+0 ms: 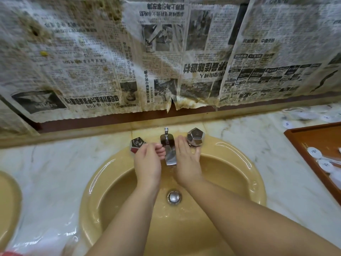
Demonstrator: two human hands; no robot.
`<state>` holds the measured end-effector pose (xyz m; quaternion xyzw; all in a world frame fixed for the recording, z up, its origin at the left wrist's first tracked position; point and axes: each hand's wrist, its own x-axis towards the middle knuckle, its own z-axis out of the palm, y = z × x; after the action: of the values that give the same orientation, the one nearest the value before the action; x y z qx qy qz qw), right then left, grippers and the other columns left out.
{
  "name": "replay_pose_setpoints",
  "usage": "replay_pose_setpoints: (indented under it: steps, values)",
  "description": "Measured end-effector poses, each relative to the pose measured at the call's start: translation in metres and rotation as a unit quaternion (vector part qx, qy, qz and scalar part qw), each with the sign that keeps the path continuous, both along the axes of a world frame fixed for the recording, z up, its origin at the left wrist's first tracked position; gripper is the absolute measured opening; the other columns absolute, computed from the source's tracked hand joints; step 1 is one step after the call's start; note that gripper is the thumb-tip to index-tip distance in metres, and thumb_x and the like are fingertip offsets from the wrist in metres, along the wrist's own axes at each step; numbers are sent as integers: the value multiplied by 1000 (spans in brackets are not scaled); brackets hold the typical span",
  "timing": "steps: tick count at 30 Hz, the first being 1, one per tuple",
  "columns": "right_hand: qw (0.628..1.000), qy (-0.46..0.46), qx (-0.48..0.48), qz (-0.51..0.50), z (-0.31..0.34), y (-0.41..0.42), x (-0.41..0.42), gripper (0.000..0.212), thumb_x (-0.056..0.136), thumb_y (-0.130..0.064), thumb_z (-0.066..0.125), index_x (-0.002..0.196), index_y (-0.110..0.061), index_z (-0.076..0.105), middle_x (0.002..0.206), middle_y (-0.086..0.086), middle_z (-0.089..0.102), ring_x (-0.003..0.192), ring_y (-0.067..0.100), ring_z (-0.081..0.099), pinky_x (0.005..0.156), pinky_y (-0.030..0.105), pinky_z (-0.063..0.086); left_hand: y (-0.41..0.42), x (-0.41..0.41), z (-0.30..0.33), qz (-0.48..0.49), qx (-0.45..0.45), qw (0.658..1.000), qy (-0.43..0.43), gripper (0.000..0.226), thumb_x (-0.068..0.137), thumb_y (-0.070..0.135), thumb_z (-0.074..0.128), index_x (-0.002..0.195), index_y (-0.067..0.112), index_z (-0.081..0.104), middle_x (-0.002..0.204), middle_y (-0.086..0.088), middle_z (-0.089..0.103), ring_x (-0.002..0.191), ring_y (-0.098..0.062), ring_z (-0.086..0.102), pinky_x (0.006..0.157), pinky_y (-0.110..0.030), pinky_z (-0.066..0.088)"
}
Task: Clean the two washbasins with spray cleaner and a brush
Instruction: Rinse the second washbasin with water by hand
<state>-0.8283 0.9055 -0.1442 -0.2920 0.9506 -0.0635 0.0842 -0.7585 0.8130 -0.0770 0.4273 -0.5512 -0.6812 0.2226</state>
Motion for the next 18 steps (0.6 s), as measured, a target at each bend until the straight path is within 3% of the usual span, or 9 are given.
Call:
replay_pose_setpoints:
  steps: [4, 6, 8, 9, 10, 12, 14, 16, 18]
  values:
    - [999, 0, -34, 11, 1, 5, 5, 97, 93, -22, 58, 162, -13, -9, 170, -2, -13, 156, 14, -11, 124, 55, -7, -4, 19, -31, 33, -6, 999, -26, 27, 99, 12, 48, 86, 10, 72, 86, -8, 76, 86, -22, 72, 80, -34, 56]
    - [989, 13, -142, 27, -13, 23, 22, 75, 95, -23, 53, 162, -12, 20, 169, -2, 16, 157, 15, 10, 127, 49, 7, -7, 32, -46, 21, -52, 997, -62, 24, 96, 17, 53, 83, 19, 73, 84, 2, 76, 87, -17, 71, 82, -33, 54]
    - [950, -51, -305, -42, -23, 34, 41, 47, 94, -17, 48, 139, -11, 60, 141, -1, 58, 136, 19, 48, 115, 38, 37, -6, 44, -54, -5, -123, 985, -117, 19, 95, 20, 58, 83, 25, 72, 81, 10, 73, 84, -10, 67, 74, -23, 48]
    - [906, -132, -378, -138, -24, 32, 48, 37, 94, -13, 46, 121, -10, 71, 119, -2, 69, 117, 21, 61, 100, 35, 48, -5, 49, -57, -15, -153, 979, -136, 17, 95, 21, 59, 83, 26, 71, 81, 11, 71, 82, -6, 64, 70, -19, 44]
    - [817, -241, -453, -263, -21, 25, 50, 30, 95, -10, 45, 105, -9, 73, 100, -1, 72, 100, 24, 66, 87, 34, 51, -4, 52, -60, -24, -174, 974, -144, 15, 94, 21, 61, 84, 27, 70, 80, 12, 70, 80, -3, 63, 67, -16, 41]
    - [549, -459, -547, -435, -15, 9, 46, 27, 100, -9, 42, 88, -4, 66, 78, 7, 68, 77, 26, 68, 76, 33, 52, -3, 59, -64, -51, -201, 967, -147, 11, 93, 22, 63, 87, 27, 70, 82, 13, 71, 81, 0, 63, 69, -16, 43]
    - [367, -550, -586, -469, -8, 0, 42, 27, 104, -14, 40, 87, -4, 57, 85, 17, 67, 78, 28, 67, 84, 37, 53, -3, 65, -69, -81, -225, 959, -153, 8, 92, 21, 64, 91, 26, 71, 86, 13, 71, 85, -1, 65, 75, -20, 47]
    - [288, -559, -620, -468, -6, -2, 40, 22, 105, -14, 41, 93, -1, 56, 98, 22, 64, 88, 31, 66, 88, 38, 57, -3, 72, -73, -105, -241, 950, -171, 8, 91, 23, 65, 90, 27, 71, 86, 15, 71, 86, 1, 65, 74, -20, 45]
    - [252, -559, -645, -456, -1, -1, 41, 20, 104, -9, 42, 95, 1, 57, 88, 19, 66, 84, 29, 67, 72, 36, 62, -5, 81, -78, -132, -248, 938, -204, 9, 90, 25, 64, 84, 30, 69, 84, 16, 70, 85, -4, 65, 70, -22, 42]
